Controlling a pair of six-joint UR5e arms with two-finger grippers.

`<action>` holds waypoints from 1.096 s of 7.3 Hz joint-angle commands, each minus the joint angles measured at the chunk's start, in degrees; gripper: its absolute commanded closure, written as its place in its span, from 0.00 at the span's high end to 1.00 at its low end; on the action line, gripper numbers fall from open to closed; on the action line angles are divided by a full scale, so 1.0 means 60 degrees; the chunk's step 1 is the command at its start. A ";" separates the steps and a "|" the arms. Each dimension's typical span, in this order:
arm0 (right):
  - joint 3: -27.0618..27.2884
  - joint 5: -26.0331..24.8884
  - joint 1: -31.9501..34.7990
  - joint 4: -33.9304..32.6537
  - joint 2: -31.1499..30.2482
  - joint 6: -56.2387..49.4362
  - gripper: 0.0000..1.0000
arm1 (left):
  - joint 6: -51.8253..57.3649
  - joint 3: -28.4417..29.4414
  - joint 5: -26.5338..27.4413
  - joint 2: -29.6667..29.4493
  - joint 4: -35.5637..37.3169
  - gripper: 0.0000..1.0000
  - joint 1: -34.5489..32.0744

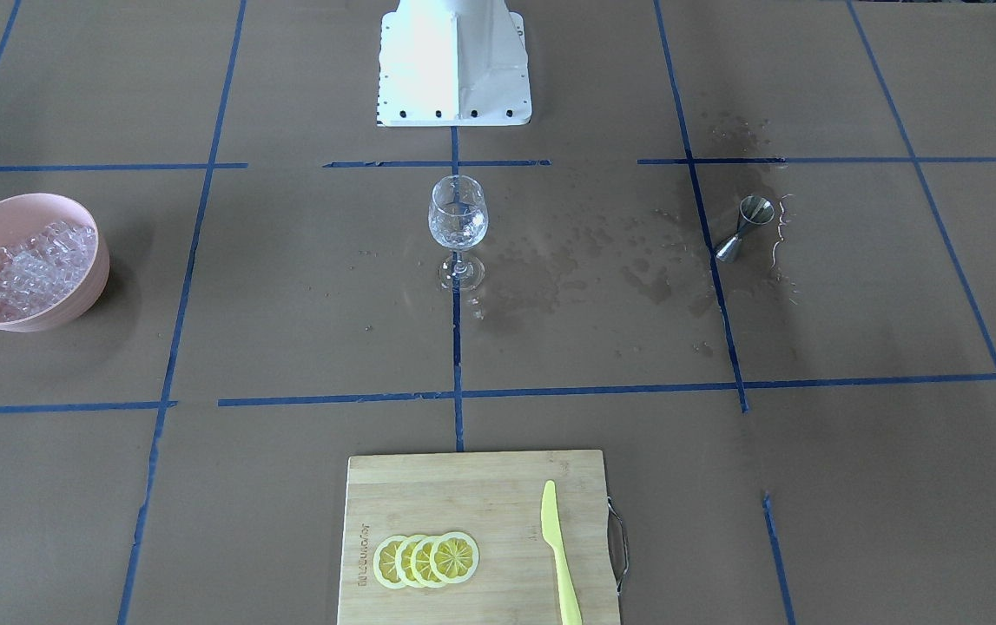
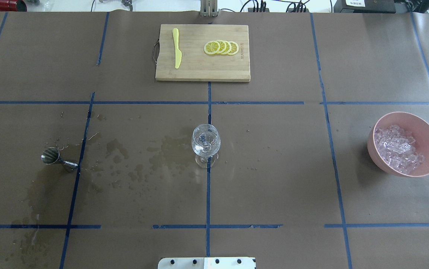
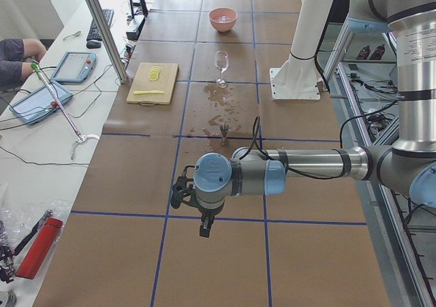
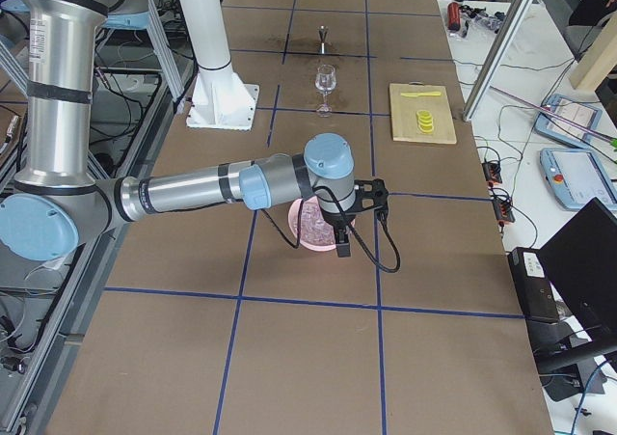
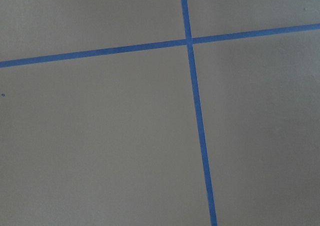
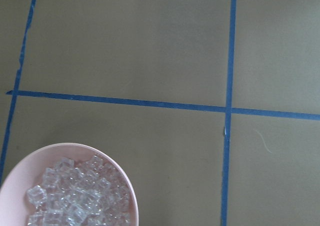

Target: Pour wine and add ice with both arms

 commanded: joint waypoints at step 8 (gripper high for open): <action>0.0179 -0.2602 -0.4875 0.4537 -0.1324 0.4962 0.81 | 0.0022 -0.0031 -0.0007 0.0045 -0.0871 1.00 0.0078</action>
